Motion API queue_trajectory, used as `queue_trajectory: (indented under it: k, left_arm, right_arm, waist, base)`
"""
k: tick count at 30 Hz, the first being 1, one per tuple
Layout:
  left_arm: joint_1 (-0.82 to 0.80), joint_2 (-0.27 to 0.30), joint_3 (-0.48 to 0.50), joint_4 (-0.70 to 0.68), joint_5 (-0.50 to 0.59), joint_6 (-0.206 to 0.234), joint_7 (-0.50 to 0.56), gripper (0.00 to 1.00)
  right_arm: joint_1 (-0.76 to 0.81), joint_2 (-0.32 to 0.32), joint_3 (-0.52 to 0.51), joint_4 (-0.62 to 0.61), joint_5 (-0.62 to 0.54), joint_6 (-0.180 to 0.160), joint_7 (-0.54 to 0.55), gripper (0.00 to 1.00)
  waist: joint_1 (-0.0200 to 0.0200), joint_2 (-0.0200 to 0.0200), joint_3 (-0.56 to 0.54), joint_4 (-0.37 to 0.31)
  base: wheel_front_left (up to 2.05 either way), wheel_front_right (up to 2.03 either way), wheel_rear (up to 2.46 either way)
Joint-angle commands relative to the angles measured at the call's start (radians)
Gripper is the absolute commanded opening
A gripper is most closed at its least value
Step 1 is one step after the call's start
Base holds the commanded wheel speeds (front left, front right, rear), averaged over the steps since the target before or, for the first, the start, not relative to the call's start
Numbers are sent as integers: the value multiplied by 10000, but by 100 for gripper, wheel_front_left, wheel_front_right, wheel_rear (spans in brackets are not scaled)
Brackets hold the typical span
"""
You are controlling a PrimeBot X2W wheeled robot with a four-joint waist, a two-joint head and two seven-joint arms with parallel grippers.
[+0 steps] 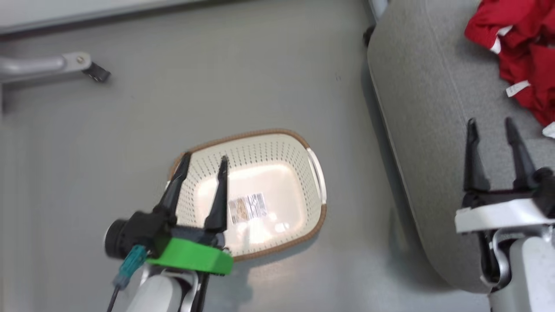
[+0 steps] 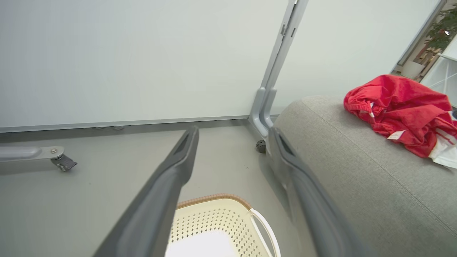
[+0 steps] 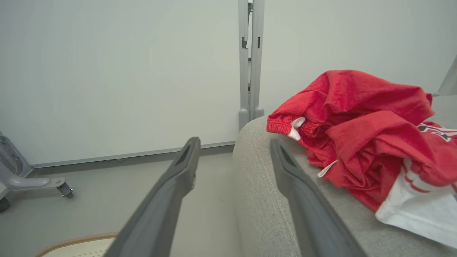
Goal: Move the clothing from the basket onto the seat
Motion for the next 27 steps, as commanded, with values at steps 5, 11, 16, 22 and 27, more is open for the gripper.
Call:
queue_trajectory:
  k: [5,11,16,22,27]
  left_arm:
    - [1358,-367,1286,-117,394,-153,3,100]
    - [2515,-615,2453,-566,887,-306,4,100]
    - [3171,-674,2889,-863,1431,-458,4,100]
    - [3703,-696,3140,-911,1794,-664,4,100]
    - [3887,-699,3162,-826,1804,-687,4,100]
  right_arm:
    - [1042,-37,725,-136,255,-11,-3,100]
    - [1860,-40,1527,-148,562,-11,-3,100]
    - [2264,-36,1965,-160,628,-11,-3,100]
    - [2662,-35,2197,-58,622,-11,-3,100]
    - [2877,-36,2276,17,573,-11,-3,100]
  waist:
    - [0,0,-2329,802]
    - [0,0,-3124,770]
    - [0,0,-3437,724]
    - [0,0,-3752,677]
    - [0,0,-3909,700]
  base:
    - [0,0,0]
    - [0,0,0]
    - [0,0,0]
    - [0,0,0]
    - [0,0,0]
